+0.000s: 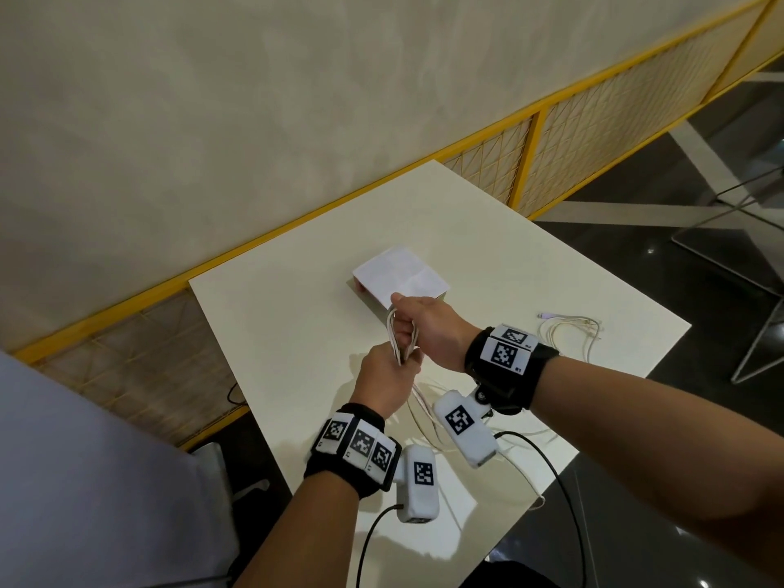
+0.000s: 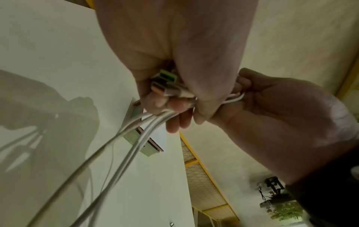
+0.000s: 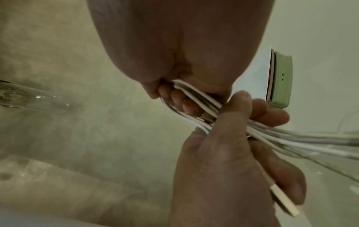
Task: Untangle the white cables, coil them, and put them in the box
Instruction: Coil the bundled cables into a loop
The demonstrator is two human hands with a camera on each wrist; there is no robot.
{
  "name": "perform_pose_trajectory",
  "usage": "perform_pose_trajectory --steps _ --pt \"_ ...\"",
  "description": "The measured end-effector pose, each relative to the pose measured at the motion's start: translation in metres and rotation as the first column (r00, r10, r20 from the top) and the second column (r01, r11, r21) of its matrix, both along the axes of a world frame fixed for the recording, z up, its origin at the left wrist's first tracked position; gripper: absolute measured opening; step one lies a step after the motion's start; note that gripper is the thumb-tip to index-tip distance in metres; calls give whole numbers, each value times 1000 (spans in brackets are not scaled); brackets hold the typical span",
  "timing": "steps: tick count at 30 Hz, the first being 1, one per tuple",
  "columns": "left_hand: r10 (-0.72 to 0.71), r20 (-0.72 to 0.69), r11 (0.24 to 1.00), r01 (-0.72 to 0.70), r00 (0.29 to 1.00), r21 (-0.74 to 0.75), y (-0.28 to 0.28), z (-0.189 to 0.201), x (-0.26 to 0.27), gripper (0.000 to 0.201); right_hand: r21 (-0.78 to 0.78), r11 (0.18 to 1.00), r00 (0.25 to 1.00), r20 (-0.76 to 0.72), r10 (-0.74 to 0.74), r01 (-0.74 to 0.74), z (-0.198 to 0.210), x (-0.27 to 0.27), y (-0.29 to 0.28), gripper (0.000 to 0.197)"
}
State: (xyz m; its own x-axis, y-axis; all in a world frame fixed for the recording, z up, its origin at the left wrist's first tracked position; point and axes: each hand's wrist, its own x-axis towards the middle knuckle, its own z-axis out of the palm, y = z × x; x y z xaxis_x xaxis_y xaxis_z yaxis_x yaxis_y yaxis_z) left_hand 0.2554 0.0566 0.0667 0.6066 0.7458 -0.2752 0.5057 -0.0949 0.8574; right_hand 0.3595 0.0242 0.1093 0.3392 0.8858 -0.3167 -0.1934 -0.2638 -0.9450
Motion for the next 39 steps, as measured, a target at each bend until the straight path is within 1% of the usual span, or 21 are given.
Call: perform_pose_trajectory --steps 3,5,8,11,13,17,21,23,26,27,28,29,30,31,32,33,34,35,36,38,39 --pt "-20 -51 1000 21 999 20 1 -2 -1 25 -44 998 976 211 54 -46 0 1 -3 44" --pt "-61 -117 993 73 991 97 0 1 -1 33 -73 996 945 319 70 -50 2 4 -5 43" --pt "-100 -193 972 137 976 190 -2 7 -2 39 -96 993 929 357 95 -65 4 8 -7 40" --pt "-136 -226 956 188 965 227 -5 11 -3 44 -119 990 942 315 115 -81 0 12 -6 42" --pt "-139 -182 966 174 973 192 -4 7 -4 43 -130 987 952 279 125 -91 -3 14 -5 41" --pt "-59 36 997 60 998 -41 -2 1 -7 32 -106 988 958 256 133 -109 -7 16 1 40" --pt "41 233 975 11 972 -220 0 2 -10 15 -61 990 955 264 137 -125 -12 19 5 45" --pt "99 289 951 -5 952 -310 1 0 -9 14 -48 989 951 271 148 -140 -16 20 3 44" --pt "204 333 909 -53 921 -413 0 -5 -8 14 -27 986 949 269 167 -166 -20 19 -3 32" --pt "236 331 903 -80 914 -423 -1 -6 -7 17 -47 984 955 236 178 -172 -24 19 -6 27" --pt "265 327 897 -107 907 -430 -1 -8 -7 20 -69 977 961 182 210 -200 -29 18 -11 28" --pt "291 329 891 -129 898 -435 -2 -8 -7 23 -84 963 957 123 264 -255 -39 17 -18 35" --pt "314 333 888 -151 889 -435 -2 -8 -7 24 -98 936 937 60 345 -338 -48 16 -25 45" --pt "332 341 884 -164 879 -438 -2 -7 -6 23 -125 898 905 6 425 -421 -57 13 -31 49" --pt "346 354 879 -168 869 -445 -3 -7 -6 19 -163 850 862 -8 507 -501 -63 8 -38 46" --pt "351 368 876 -163 861 -454 -4 -5 -6 16 -214 797 812 29 583 -565 -67 2 -43 37" --pt "349 380 873 -150 856 -464 -5 -4 -6 13 -275 756 767 89 636 -595 -69 -2 -46 27" --pt "345 384 871 -140 857 -471 -7 -2 -6 12 -326 736 736 149 660 -594 -68 -5 -48 17" --pt "341 381 872 -137 859 -471 -7 -2 -6 12 -352 733 728 174 663 -583 -69 -7 -49 16" --pt "336 377 888 -158 863 -432 -5 -3 -6 13 -358 733 736 158 659 -579 -70 -9 -53 31" --pt "339 380 895 -171 861 -412 -4 -4 -7 13 -372 715 727 138 673 -592 -71 -8 -55 38"
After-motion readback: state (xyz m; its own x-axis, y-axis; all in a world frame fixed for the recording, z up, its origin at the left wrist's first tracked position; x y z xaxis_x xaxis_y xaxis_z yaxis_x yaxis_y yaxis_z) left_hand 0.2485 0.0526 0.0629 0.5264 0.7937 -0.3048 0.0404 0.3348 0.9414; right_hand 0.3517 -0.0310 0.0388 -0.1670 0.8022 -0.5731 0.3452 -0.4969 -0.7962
